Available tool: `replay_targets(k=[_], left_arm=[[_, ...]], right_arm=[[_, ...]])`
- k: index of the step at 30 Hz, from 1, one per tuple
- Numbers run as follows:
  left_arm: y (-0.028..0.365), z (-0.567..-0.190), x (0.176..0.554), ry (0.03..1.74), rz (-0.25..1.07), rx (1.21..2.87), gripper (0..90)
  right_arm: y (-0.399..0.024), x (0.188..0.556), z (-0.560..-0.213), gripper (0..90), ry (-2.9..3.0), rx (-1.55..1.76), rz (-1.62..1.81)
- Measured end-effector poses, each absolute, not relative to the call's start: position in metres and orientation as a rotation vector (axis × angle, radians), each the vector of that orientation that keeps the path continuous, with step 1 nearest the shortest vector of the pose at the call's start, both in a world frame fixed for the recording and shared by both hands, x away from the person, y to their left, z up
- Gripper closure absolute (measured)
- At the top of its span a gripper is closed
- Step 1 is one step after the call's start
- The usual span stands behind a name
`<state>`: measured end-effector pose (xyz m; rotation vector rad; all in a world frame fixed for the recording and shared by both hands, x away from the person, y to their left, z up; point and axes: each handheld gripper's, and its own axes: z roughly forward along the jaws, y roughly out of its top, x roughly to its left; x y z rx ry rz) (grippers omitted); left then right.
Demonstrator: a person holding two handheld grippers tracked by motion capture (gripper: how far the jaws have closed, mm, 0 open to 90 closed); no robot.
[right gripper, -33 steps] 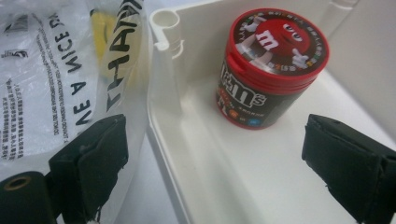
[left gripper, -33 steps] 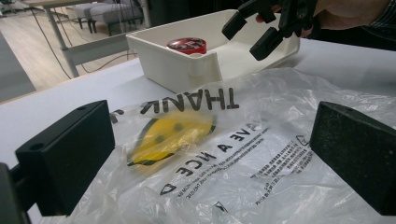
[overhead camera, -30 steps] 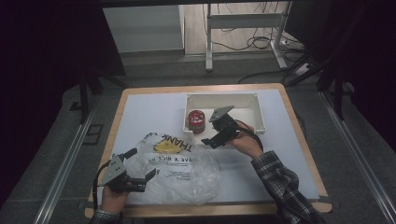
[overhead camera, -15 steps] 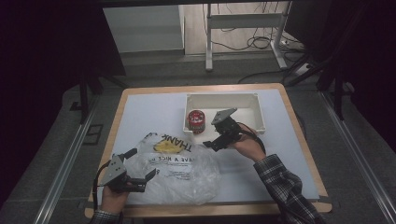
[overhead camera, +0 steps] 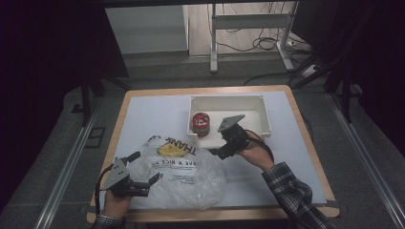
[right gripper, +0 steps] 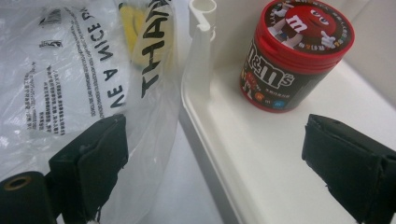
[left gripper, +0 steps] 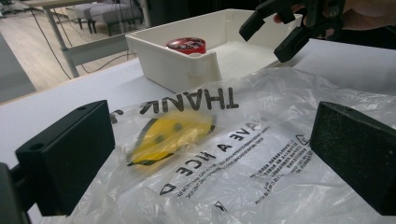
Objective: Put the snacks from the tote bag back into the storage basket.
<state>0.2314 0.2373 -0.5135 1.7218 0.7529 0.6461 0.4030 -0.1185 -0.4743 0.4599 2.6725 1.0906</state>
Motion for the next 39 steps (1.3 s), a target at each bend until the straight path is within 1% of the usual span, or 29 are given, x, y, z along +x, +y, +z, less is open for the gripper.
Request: replay_targets(k=[13,30,39], left_arm=[[0.237,-0.513,0.231,0.749,0.644,1.717,0.0],[0.237,-0.513,0.232,0.749,0.643,1.718,0.0],[0.236,-0.513,0.232,0.749,0.644,1.719,0.0]], right_arm=[[-0.129,0.391,-0.479,7.6,2.673,0.467,1.09],[-0.153,0.375,-0.473,5.4,2.613,0.502,1.233],[-0.162,0.371,-0.474,5.1,2.603,0.524,1.239]])
